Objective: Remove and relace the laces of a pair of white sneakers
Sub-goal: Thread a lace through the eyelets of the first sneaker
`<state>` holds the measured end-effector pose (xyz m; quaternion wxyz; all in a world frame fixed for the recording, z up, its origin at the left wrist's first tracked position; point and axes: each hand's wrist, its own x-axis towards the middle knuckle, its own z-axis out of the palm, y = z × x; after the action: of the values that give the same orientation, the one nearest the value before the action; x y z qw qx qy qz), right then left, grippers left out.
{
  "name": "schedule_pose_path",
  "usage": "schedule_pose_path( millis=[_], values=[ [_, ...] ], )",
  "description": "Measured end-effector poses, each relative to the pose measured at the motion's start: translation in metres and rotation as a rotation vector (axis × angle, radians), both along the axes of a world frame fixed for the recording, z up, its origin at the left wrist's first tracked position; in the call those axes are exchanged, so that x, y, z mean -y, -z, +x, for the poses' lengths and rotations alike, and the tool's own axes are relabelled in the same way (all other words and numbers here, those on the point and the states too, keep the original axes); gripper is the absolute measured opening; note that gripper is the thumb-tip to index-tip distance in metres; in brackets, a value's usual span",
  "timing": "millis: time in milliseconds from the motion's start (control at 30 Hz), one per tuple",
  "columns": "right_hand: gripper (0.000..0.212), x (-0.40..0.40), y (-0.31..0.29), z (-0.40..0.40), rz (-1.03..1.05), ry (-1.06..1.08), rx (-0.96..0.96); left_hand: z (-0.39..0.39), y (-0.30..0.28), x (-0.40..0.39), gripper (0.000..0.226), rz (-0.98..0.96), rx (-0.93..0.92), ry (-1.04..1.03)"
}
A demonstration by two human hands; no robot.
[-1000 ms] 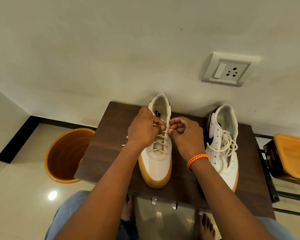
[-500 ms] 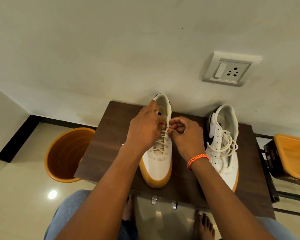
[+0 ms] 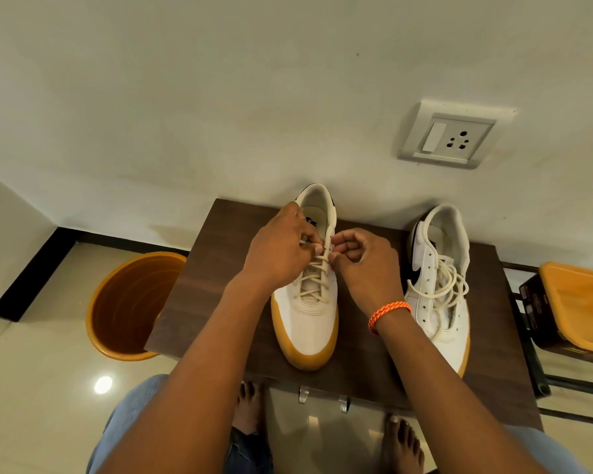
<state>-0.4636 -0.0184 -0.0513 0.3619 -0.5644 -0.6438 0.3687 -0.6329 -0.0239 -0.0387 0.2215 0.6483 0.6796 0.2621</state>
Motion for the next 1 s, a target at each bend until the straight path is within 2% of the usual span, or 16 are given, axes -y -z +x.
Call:
schedule_pose_path(
  millis=[667,867,1000],
  values=[
    [0.024,0.003,0.003,0.0,0.064,0.026,0.023,0.011,0.008,0.002,0.009,0.012,0.058,-0.049],
    [0.014,0.005,0.002,-0.001,0.095,0.039,0.002,0.006,0.004,-0.002,0.007,-0.076,0.05,0.003],
    [0.015,0.004,0.003,-0.001,0.097,0.065,0.067,0.0,-0.002,-0.002,0.011,-0.138,0.071,0.033]
  ],
)
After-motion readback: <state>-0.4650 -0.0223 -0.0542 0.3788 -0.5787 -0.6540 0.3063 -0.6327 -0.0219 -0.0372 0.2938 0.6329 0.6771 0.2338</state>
